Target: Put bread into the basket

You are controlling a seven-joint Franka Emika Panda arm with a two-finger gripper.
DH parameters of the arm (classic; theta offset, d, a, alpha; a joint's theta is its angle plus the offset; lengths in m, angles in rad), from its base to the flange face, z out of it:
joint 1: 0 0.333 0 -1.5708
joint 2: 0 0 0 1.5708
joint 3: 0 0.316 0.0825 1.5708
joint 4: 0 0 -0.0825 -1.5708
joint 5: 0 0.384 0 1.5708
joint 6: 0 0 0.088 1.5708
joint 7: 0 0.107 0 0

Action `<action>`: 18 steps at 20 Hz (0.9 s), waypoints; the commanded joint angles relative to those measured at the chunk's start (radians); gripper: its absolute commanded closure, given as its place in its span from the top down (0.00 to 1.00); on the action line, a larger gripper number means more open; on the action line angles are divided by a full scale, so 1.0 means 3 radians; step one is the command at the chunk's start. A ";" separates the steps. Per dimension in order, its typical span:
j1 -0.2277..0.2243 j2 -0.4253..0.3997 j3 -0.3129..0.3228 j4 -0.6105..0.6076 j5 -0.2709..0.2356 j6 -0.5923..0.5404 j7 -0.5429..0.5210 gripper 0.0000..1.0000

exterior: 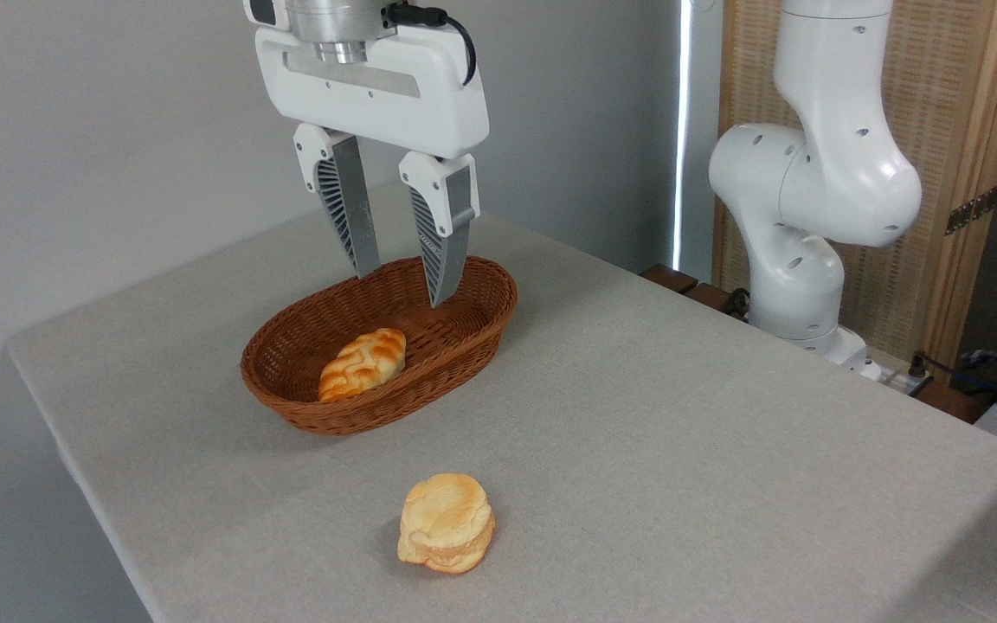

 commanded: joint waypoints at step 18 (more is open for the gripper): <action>-0.0266 0.0141 0.0123 0.0122 0.0002 -0.0015 0.0397 1.00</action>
